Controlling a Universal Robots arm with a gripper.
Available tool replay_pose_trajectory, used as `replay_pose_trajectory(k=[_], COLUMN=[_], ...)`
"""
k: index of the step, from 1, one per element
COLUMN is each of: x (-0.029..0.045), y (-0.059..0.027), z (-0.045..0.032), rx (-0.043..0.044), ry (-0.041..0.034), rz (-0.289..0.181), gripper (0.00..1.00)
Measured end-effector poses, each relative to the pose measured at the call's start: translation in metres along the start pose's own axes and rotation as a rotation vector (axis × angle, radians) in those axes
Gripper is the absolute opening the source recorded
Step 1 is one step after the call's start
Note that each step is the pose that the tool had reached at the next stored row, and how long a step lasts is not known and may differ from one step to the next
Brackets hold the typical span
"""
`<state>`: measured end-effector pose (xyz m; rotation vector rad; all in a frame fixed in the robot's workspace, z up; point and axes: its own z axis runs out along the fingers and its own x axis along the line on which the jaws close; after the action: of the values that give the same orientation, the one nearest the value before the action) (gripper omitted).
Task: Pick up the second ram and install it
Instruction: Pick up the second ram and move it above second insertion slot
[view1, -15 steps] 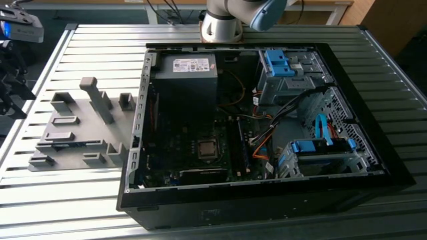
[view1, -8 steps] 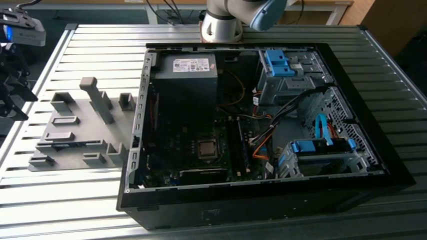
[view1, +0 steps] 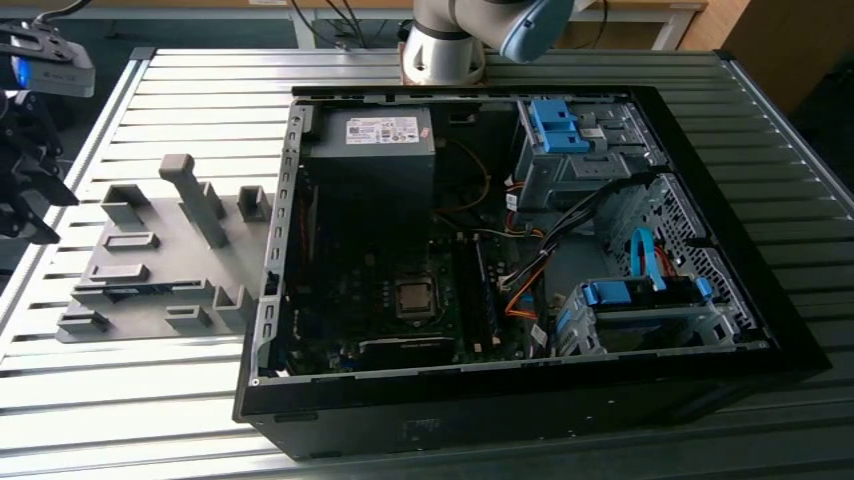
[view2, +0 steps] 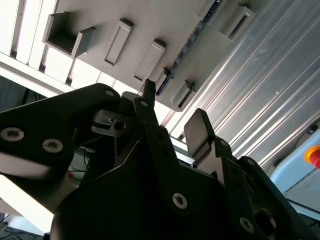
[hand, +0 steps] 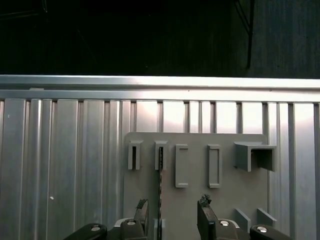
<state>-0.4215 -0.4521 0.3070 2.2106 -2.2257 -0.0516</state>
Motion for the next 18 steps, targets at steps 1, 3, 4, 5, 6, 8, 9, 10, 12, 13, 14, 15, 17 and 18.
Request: replay_pose_trajectory(k=[1, 3, 4, 5, 6, 8, 9, 10, 12, 13, 14, 15, 17, 18], x=[0.0, 0.0001, 0.0002, 0.0003, 0.0003, 0.0003, 0.0003, 0.0003, 0.0003, 0.0003, 0.0003, 0.0003, 0.0003, 0.0004], y=[0.0, -0.0001, -0.0001, -0.0001, -0.0001, -0.0001, -0.0001, -0.0002, -0.0001, -0.0001, -0.0001, -0.0002, -0.0002, -0.0002], z=[0.0011, 0.0034, 0.0046, 0.0054, 0.0054, 0.0054, 0.0055, 0.0055, 0.0056, 0.0056, 0.0057, 0.0061, 0.0073, 0.0081], rx=[-0.0001, -0.0001, 0.0001, 0.0001, 0.0, -0.0001, -0.0001, 0.0001, 0.0, 0.0001, 0.0001, 0.0003, 0.0002, 0.0001], ry=[0.0001, 0.0001, 0.0, 0.0, 0.0001, 0.0002, 0.0002, 0.0001, 0.0001, 0.0, 0.0, -0.0001, -0.0001, 0.0001], rz=[0.0, 0.0, 0.0, 0.0, 0.0, 0.0, 0.0, 0.0, 0.0, 0.0, 0.0, 0.0, 0.0, 0.0], gripper=[0.51, 0.51, 0.51, 0.51, 0.51, 0.51, 0.51, 0.51, 0.51, 0.51, 0.51, 0.51, 0.51, 0.51])
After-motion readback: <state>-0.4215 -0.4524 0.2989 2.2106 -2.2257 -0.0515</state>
